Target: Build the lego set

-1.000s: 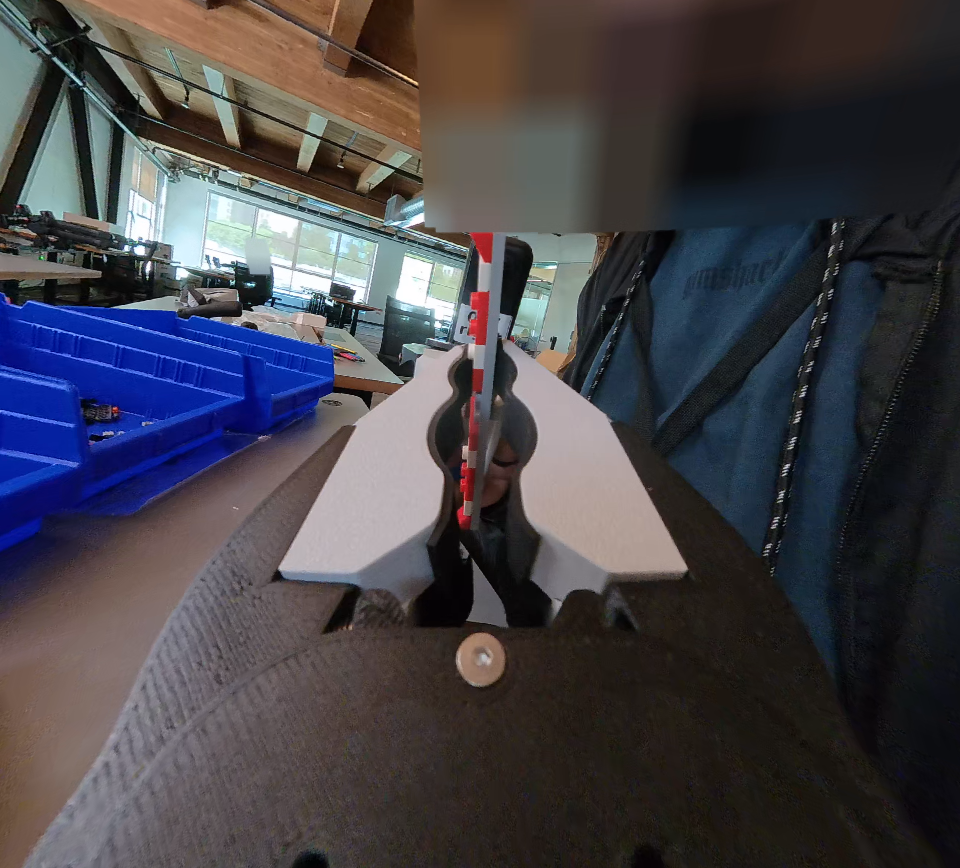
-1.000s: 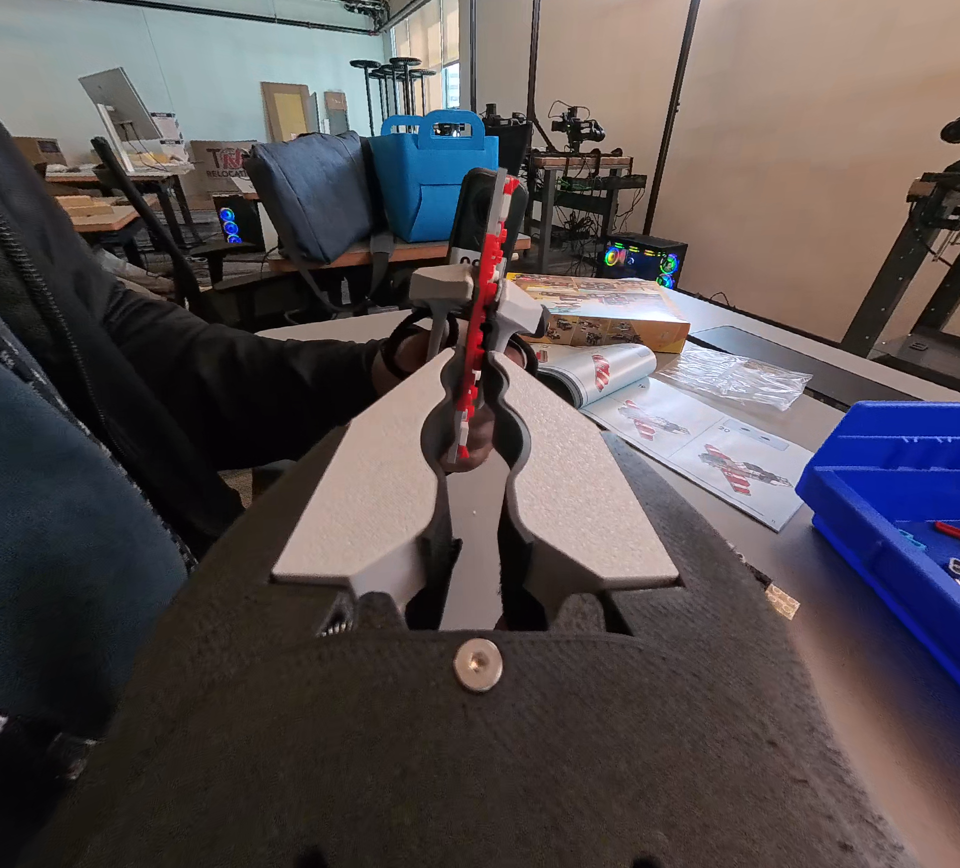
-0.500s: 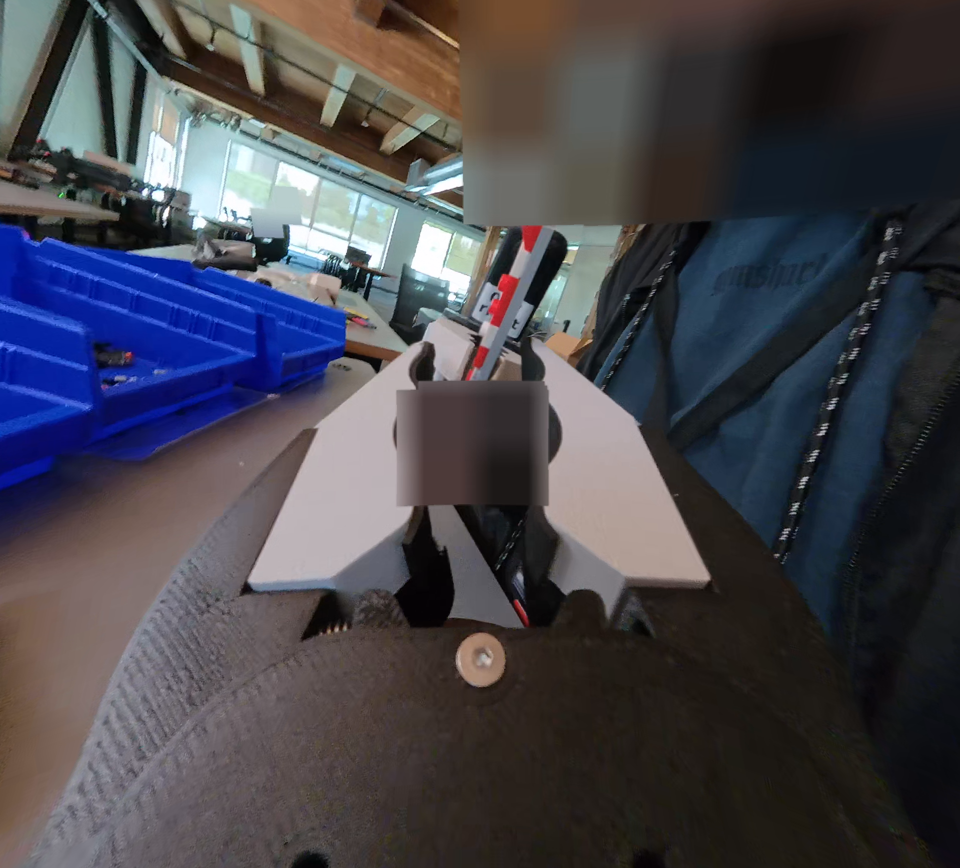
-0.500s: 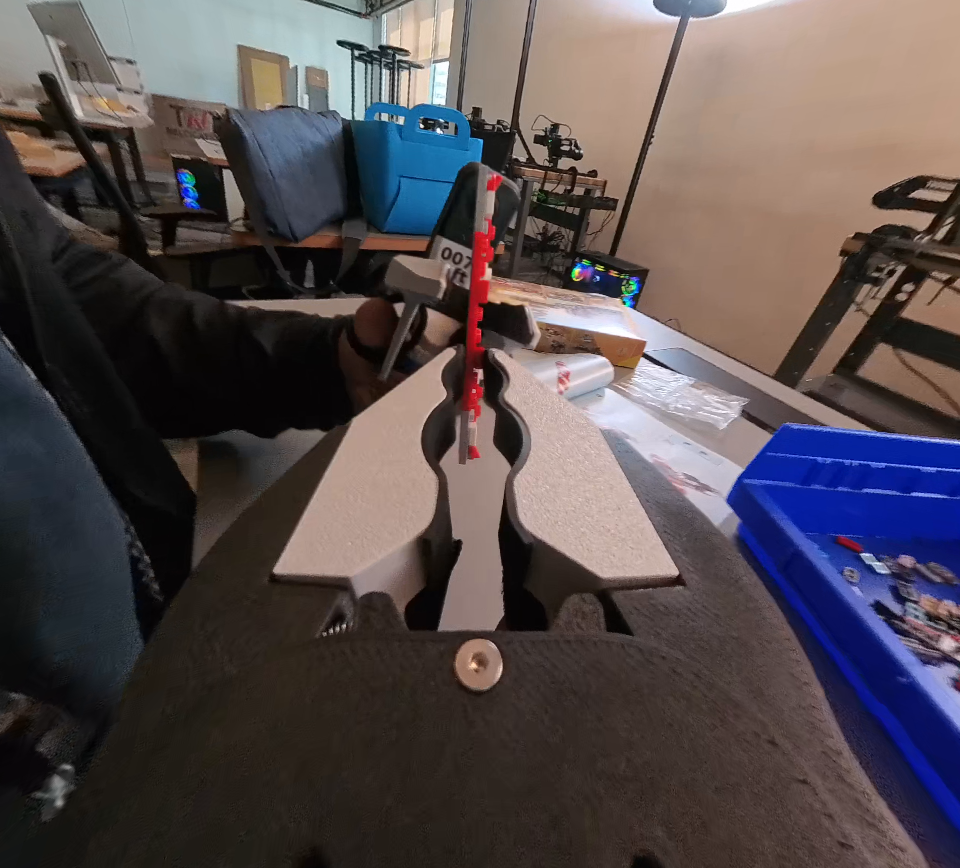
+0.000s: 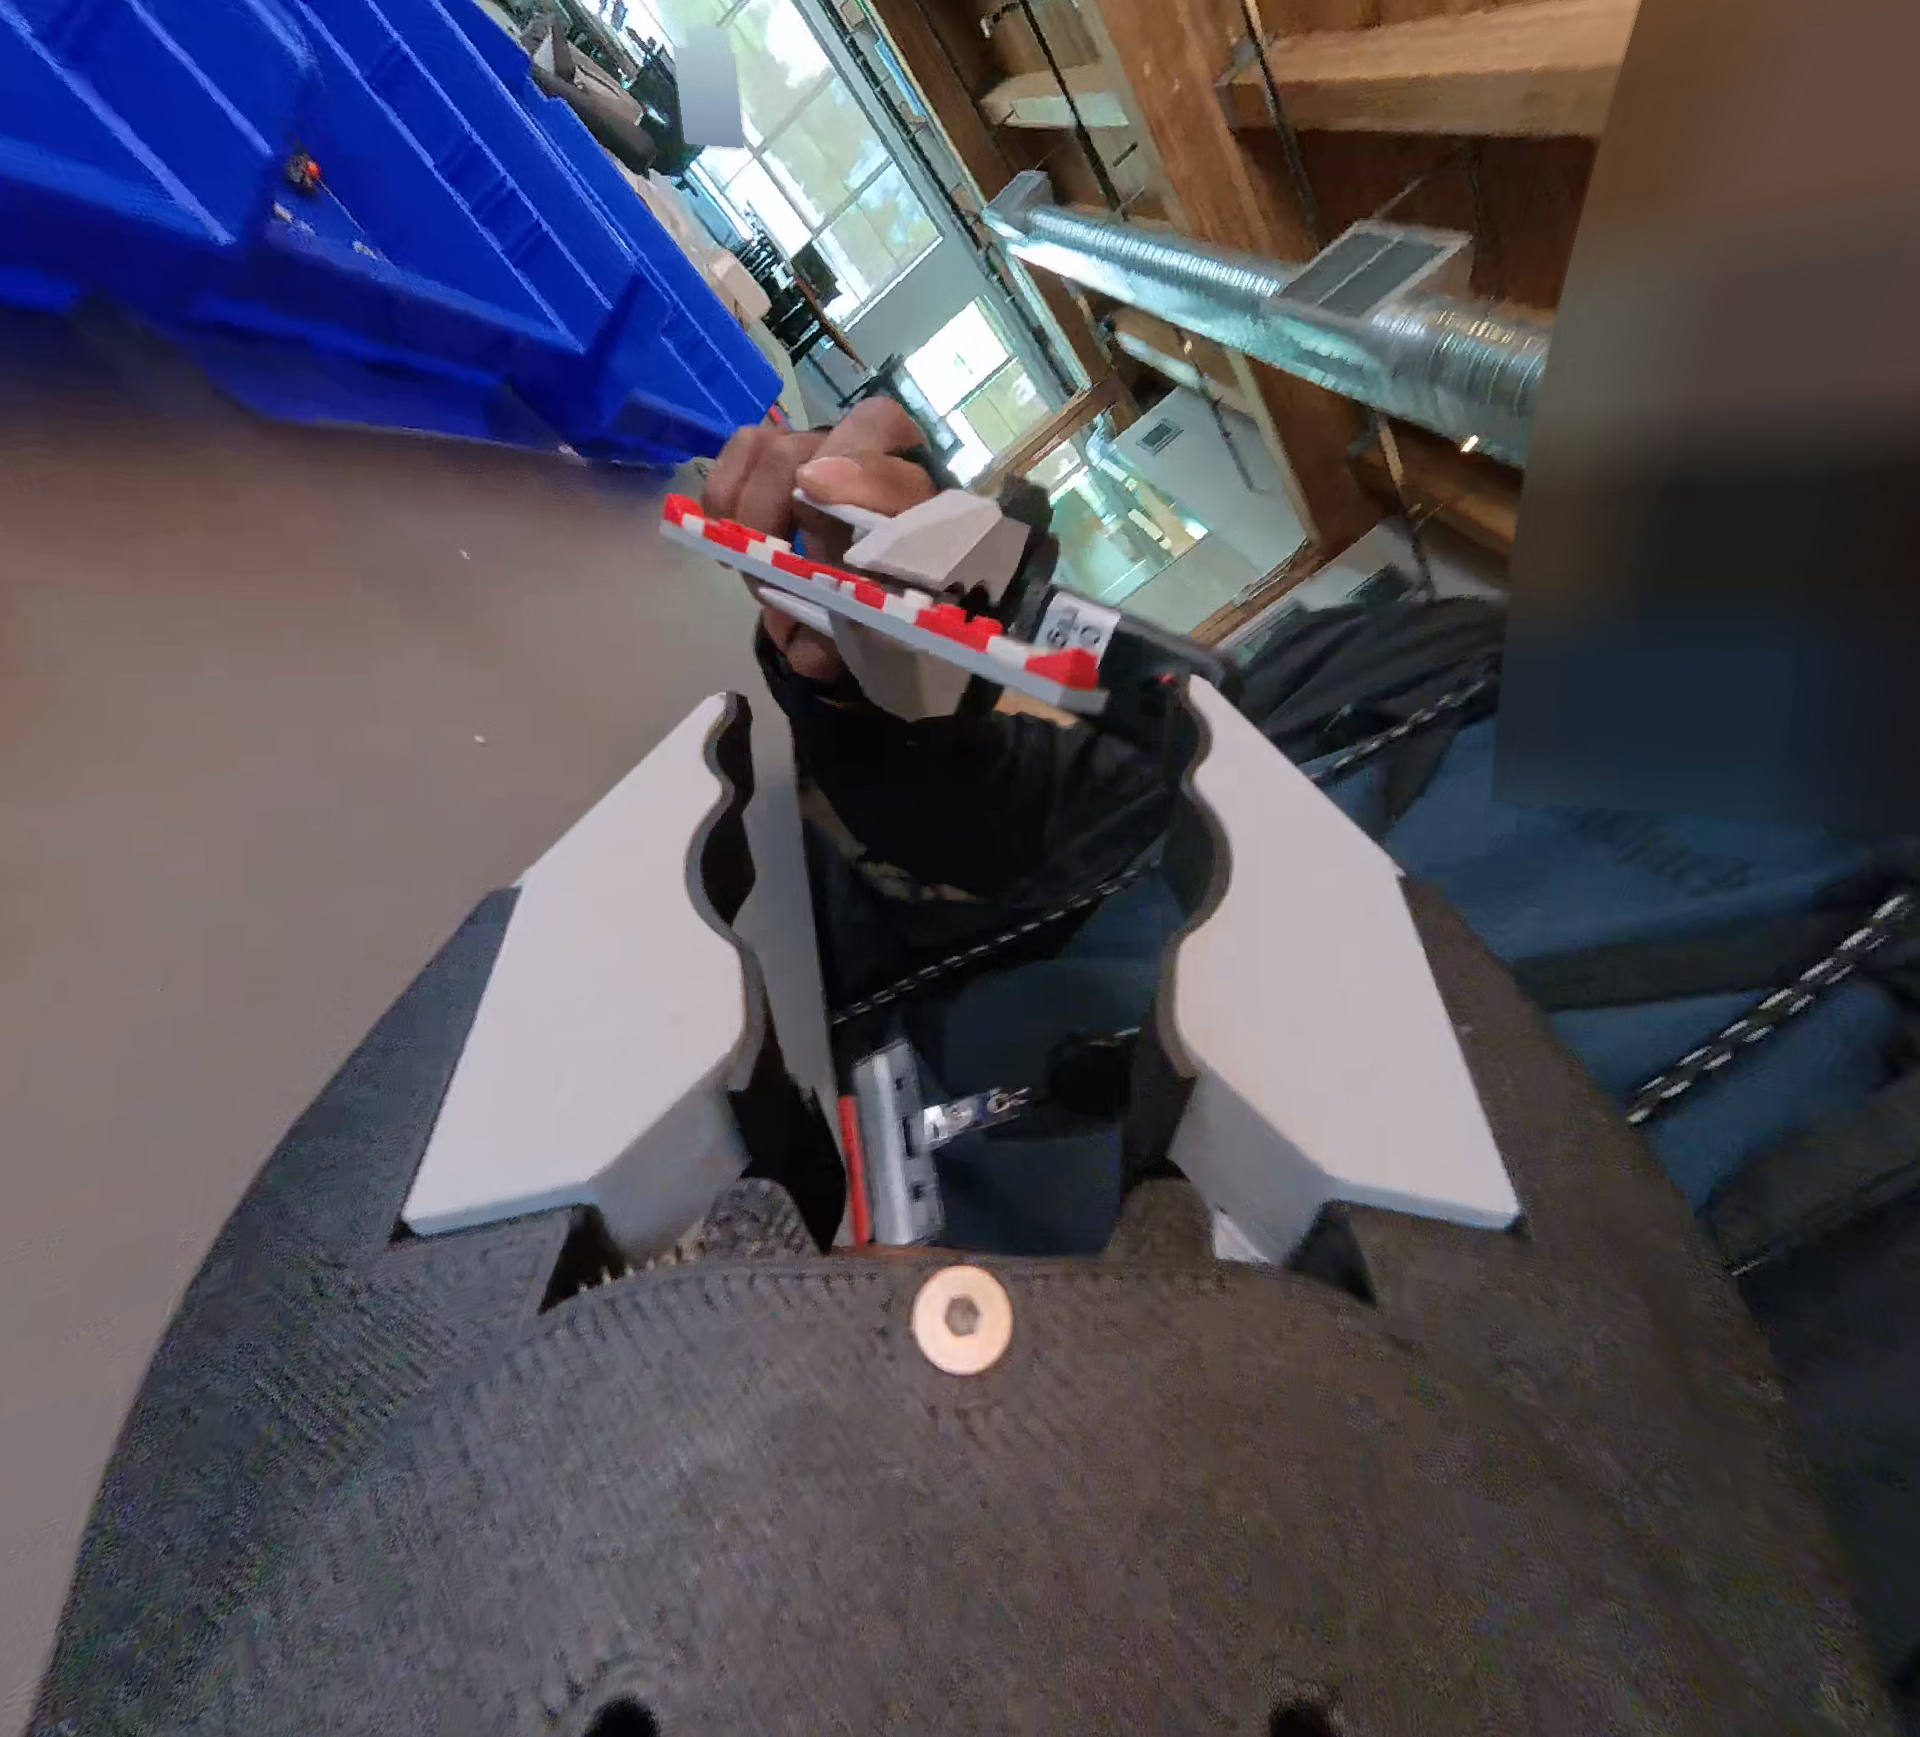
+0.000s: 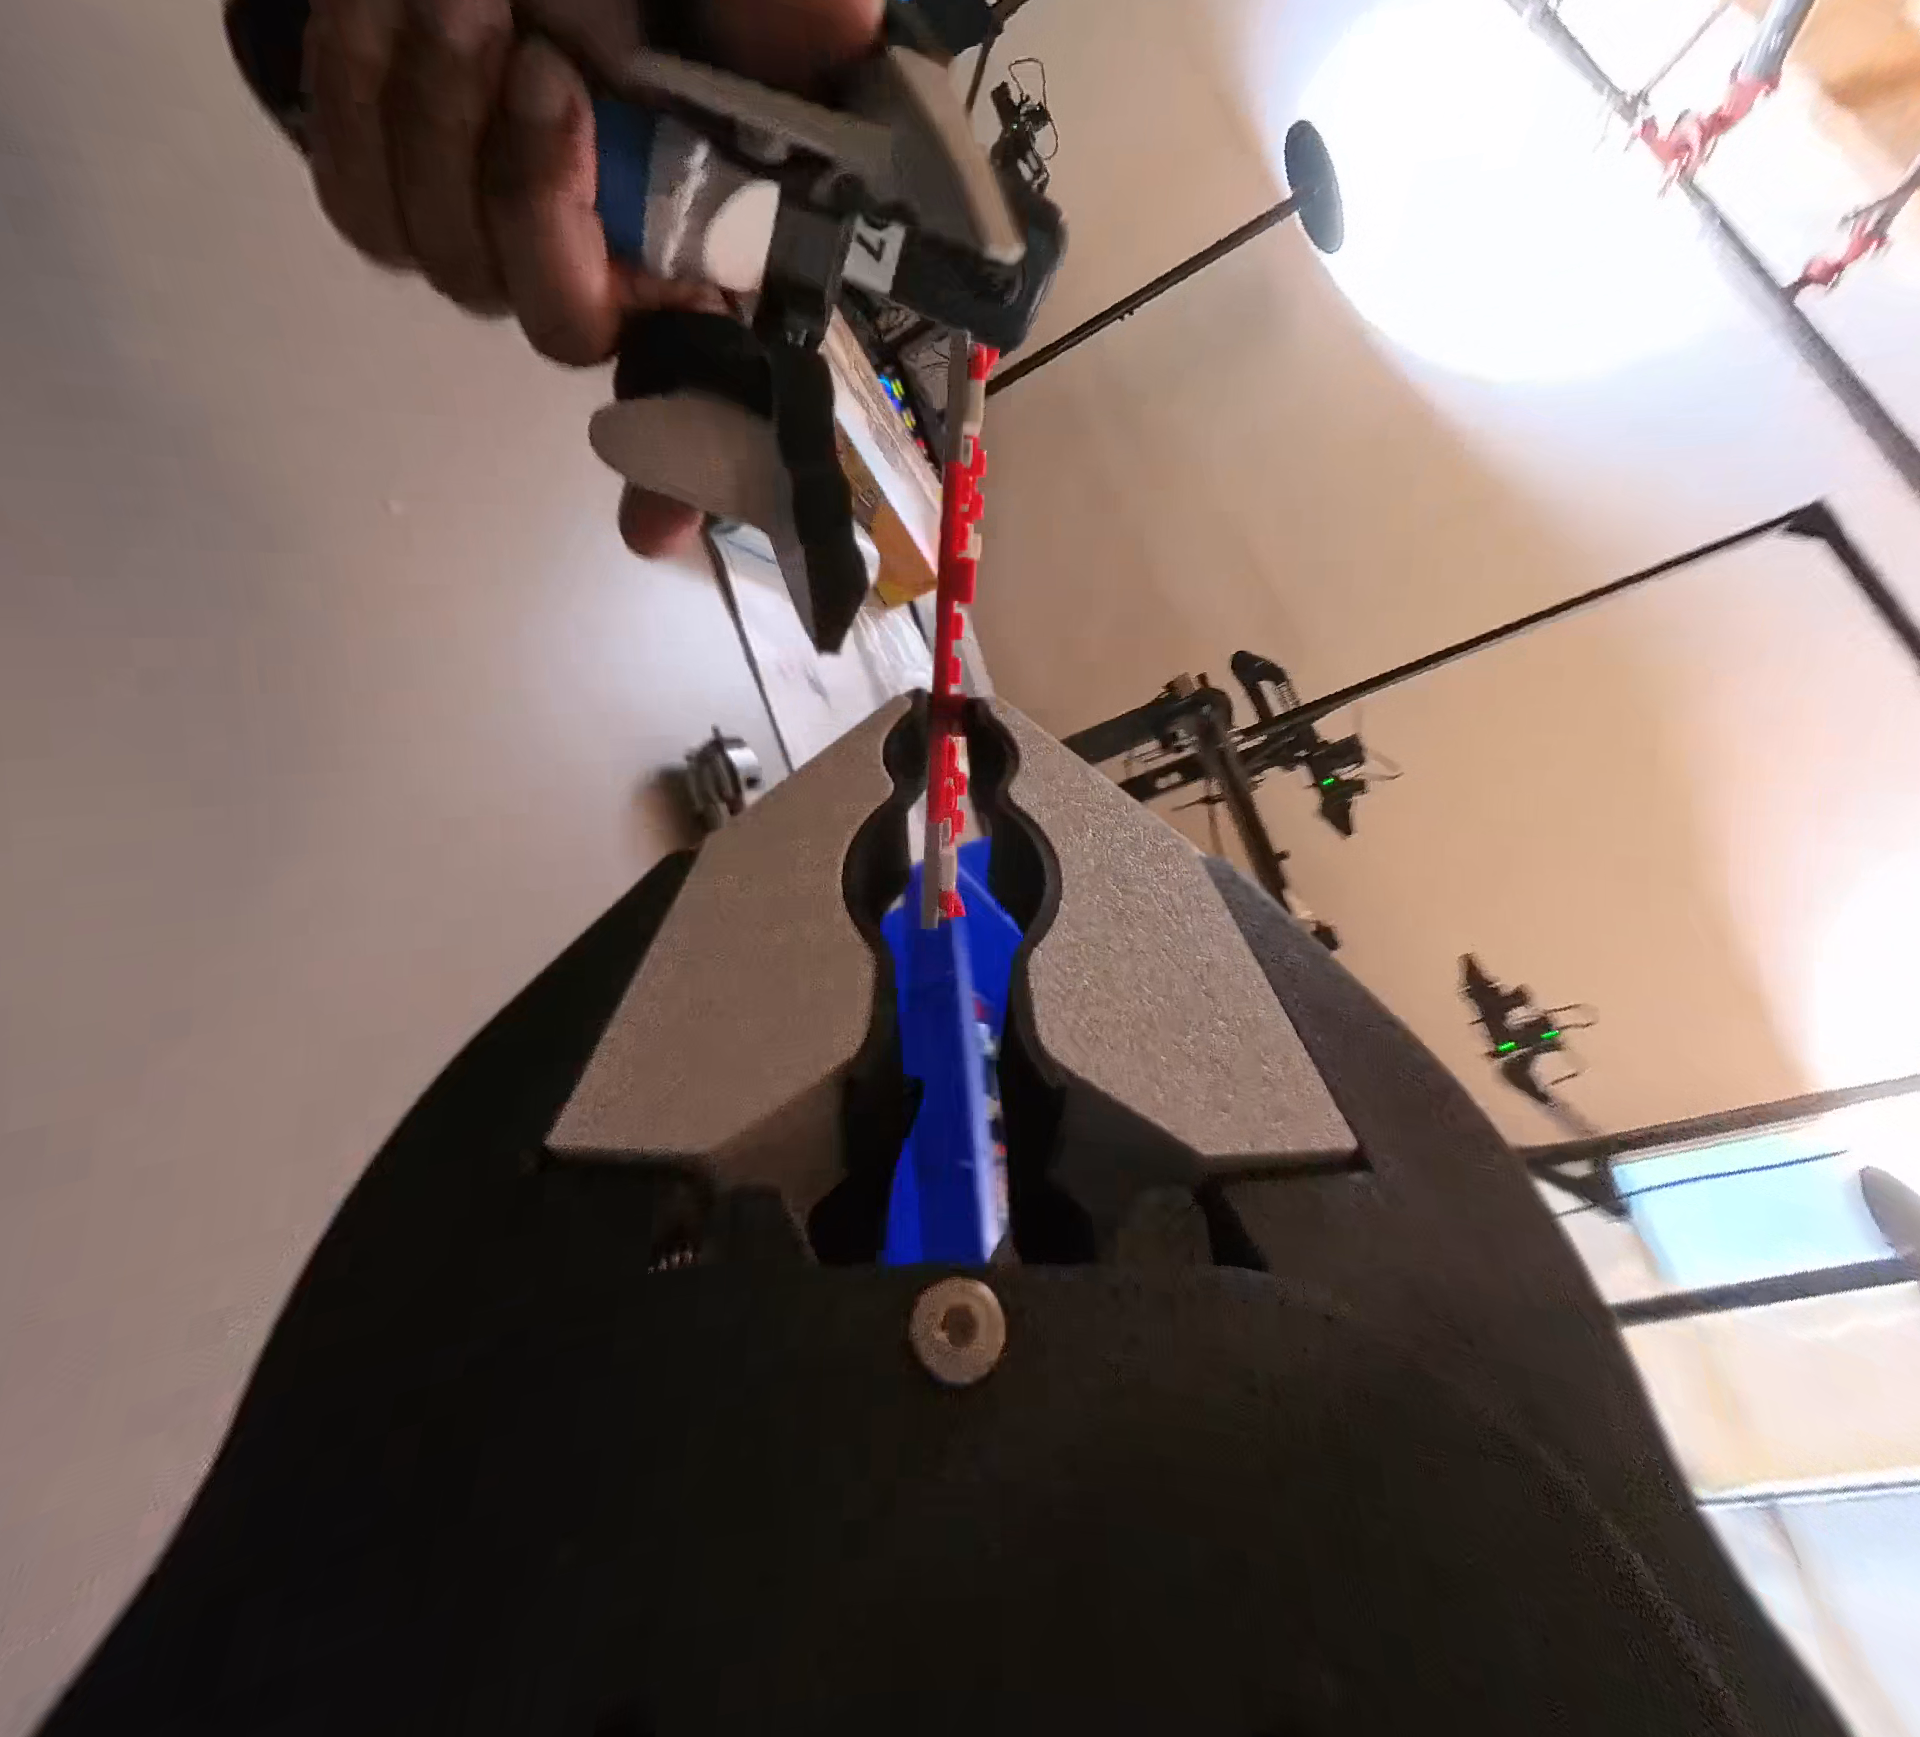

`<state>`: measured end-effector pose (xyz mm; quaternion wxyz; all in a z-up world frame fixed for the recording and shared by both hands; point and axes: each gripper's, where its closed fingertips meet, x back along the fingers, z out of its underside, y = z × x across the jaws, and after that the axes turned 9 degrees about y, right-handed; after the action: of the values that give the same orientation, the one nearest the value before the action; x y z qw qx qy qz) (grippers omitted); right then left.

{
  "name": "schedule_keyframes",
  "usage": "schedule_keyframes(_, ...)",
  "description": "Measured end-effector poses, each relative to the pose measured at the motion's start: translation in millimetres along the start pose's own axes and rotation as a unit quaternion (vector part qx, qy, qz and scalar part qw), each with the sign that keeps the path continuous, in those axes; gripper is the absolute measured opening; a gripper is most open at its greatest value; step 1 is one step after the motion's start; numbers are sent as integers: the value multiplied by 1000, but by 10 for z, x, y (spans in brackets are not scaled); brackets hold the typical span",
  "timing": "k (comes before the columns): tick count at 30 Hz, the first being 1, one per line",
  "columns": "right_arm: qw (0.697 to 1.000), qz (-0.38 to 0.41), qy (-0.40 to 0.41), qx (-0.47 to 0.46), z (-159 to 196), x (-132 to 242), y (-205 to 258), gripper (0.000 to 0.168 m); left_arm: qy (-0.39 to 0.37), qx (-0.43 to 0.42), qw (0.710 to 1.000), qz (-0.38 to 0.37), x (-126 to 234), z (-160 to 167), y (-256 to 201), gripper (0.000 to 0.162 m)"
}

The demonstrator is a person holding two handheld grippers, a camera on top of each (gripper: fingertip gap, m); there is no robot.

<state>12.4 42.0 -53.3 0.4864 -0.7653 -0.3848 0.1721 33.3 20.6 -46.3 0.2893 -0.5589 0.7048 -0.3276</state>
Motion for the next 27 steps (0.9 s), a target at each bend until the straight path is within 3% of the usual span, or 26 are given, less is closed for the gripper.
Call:
schedule_keyframes(2,999,12,2,51,47,-6,11,6,-26,50,998,14,24,-93,26,79)
schedule_keyframes(6,990,27,-2,137,111,-25,46,7,-32,120,992,-21,40,-123,281,59)
schedule_keyframes(15,971,48,-21,232,136,-20,68,7,5,141,990,-11,-77,-24,321,20)
schedule_keyframes(17,969,54,-24,239,137,-17,65,7,2,137,991,0,-86,-38,285,11)
schedule_keyframes(23,970,87,-17,226,184,-41,-12,11,-20,143,990,-9,-88,-60,333,8)
schedule_keyframes(27,986,104,7,128,316,-27,-128,34,-54,143,988,-22,-48,-91,404,8)
